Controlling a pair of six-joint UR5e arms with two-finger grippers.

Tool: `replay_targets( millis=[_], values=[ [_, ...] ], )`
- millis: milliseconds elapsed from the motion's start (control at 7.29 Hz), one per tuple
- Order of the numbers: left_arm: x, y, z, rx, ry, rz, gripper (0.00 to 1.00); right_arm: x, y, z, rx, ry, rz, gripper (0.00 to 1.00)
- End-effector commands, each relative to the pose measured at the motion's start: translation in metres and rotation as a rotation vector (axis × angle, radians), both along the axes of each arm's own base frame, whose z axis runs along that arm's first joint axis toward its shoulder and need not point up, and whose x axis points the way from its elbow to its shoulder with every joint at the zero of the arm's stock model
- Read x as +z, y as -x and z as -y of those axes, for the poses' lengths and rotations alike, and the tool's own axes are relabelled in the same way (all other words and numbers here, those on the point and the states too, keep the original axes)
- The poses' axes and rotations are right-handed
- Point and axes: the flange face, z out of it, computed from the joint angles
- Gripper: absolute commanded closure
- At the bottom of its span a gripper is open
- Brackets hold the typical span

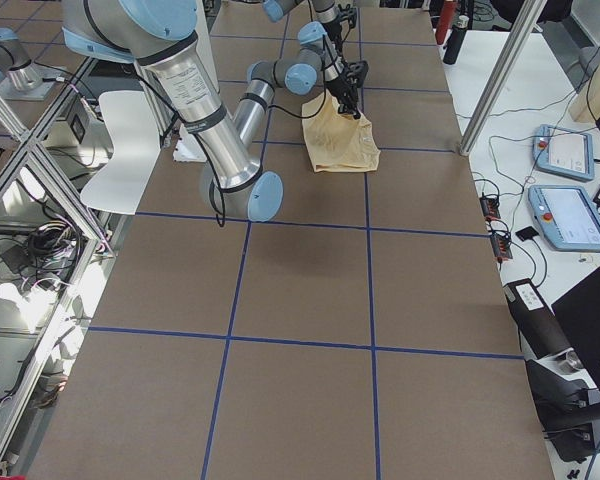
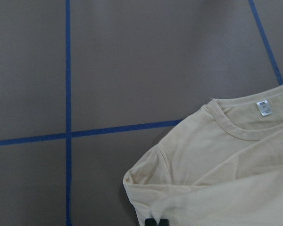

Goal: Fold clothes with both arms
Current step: 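Lift the hem with both grippers and fold it toward the collar, then release the hem and raise both grippers away from the shirt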

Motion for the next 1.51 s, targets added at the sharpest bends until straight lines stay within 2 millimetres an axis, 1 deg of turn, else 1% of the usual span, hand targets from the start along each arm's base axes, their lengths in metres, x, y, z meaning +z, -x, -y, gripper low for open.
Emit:
replay_targets(
  millis=[0, 137, 275, 412, 549, 686, 824, 961, 1098, 1235, 1373],
  values=[
    [0.035, -0.039, 0.034, -0.008, 0.001, 0.014, 1.0, 0.024, 0.057, 0.05, 0.016, 0.02, -0.028, 1.0],
    [0.055, -0.052, 0.043, -0.013, 0.004, 0.024, 1.0, 0.04, 0.072, 0.061, 0.012, 0.028, -0.045, 1.0],
    [0.073, -0.065, 0.055, -0.02, -0.007, 0.028, 1.0, 0.054, 0.081, 0.066, 0.011, 0.037, -0.057, 1.0],
    [0.089, -0.074, 0.062, -0.019, -0.013, 0.021, 1.0, 0.065, 0.085, 0.069, 0.011, 0.049, -0.075, 0.81],
    [0.095, -0.077, 0.063, -0.017, -0.016, 0.023, 0.12, 0.074, 0.087, 0.071, 0.005, 0.054, -0.094, 0.08],
    [0.092, -0.072, 0.062, 0.013, -0.057, 0.026, 0.0, 0.068, 0.08, 0.078, -0.012, 0.035, -0.098, 0.0],
    [0.067, -0.057, 0.056, 0.085, -0.16, 0.021, 0.0, 0.064, 0.063, 0.088, -0.088, 0.061, -0.067, 0.0],
    [0.047, -0.036, 0.045, 0.111, -0.219, 0.007, 0.0, 0.058, 0.034, 0.096, -0.151, 0.061, -0.04, 0.0],
    [0.042, -0.012, 0.023, 0.178, -0.211, -0.019, 0.0, 0.074, -0.007, 0.092, -0.209, 0.036, -0.036, 0.0],
    [0.033, 0.028, 0.008, 0.217, -0.239, 0.022, 0.0, 0.1, -0.065, 0.087, -0.284, 0.014, -0.044, 0.0],
    [0.026, 0.068, -0.001, 0.254, -0.25, 0.067, 0.0, 0.117, -0.132, 0.079, -0.369, 0.01, -0.078, 0.0]
  ],
)
